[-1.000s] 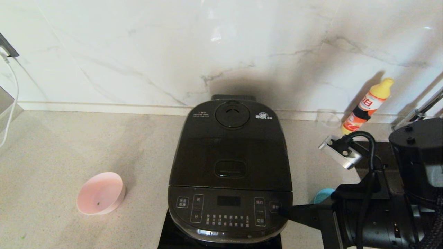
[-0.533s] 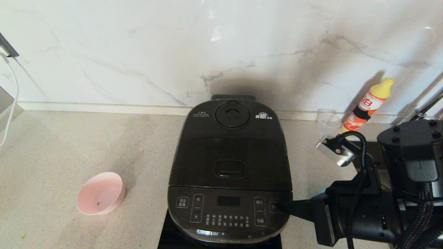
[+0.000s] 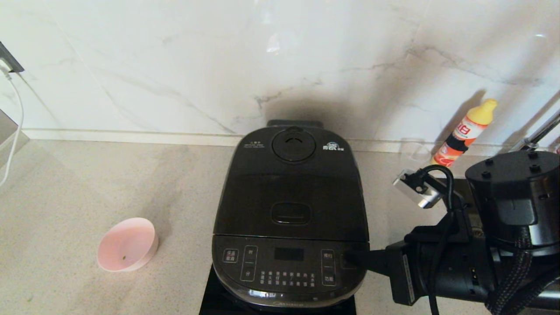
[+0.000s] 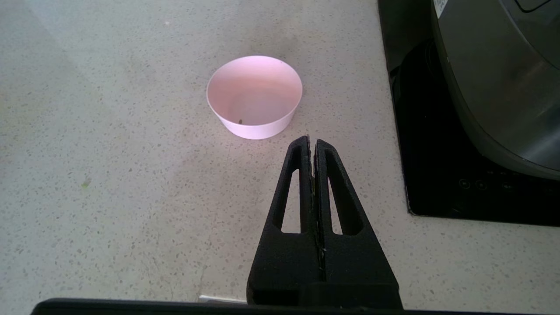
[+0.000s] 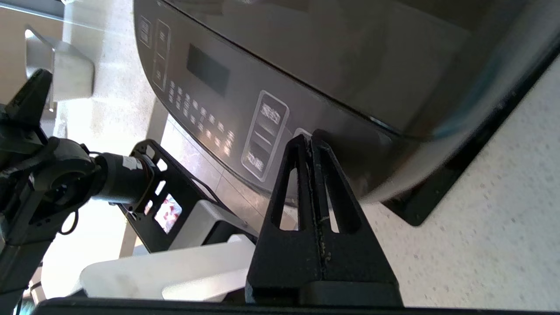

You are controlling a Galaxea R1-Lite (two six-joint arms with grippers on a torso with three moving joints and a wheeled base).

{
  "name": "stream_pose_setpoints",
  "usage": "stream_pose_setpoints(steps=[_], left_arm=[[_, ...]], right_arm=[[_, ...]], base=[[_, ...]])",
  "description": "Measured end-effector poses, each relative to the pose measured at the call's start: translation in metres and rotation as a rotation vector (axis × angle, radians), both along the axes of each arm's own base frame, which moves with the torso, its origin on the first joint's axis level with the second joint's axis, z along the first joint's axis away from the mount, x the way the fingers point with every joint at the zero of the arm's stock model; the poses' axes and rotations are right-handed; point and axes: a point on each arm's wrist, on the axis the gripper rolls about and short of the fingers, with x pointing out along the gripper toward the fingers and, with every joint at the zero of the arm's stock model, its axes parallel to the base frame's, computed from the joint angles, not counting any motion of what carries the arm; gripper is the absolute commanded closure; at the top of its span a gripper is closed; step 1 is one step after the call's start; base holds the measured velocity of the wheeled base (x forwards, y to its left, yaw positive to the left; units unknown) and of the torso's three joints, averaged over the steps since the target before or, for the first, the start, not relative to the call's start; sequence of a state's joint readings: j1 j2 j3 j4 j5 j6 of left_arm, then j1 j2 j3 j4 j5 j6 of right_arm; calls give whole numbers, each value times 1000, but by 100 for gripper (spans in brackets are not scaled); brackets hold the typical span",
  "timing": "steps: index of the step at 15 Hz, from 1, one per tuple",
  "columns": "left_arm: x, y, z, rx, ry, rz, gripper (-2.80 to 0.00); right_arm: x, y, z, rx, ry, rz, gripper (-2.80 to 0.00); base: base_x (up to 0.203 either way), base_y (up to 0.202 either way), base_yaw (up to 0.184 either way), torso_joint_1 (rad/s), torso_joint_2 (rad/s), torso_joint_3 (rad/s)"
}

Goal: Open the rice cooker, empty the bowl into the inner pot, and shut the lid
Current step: Press the start button

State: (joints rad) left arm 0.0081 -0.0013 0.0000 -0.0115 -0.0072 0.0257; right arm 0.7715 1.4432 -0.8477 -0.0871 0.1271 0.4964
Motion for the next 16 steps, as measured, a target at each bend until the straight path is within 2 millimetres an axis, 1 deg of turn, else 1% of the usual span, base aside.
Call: stream_pose_setpoints(steps=[5, 16], left_arm=[[0, 0, 0, 0, 0, 0, 0], [0, 0, 0, 0, 0, 1, 0]], right_arm=[[6, 2, -4, 2, 0, -8, 0], [11, 8, -11, -11, 28, 10, 0]], base=[[0, 0, 0, 0, 0, 0], [0, 0, 0, 0, 0, 0]])
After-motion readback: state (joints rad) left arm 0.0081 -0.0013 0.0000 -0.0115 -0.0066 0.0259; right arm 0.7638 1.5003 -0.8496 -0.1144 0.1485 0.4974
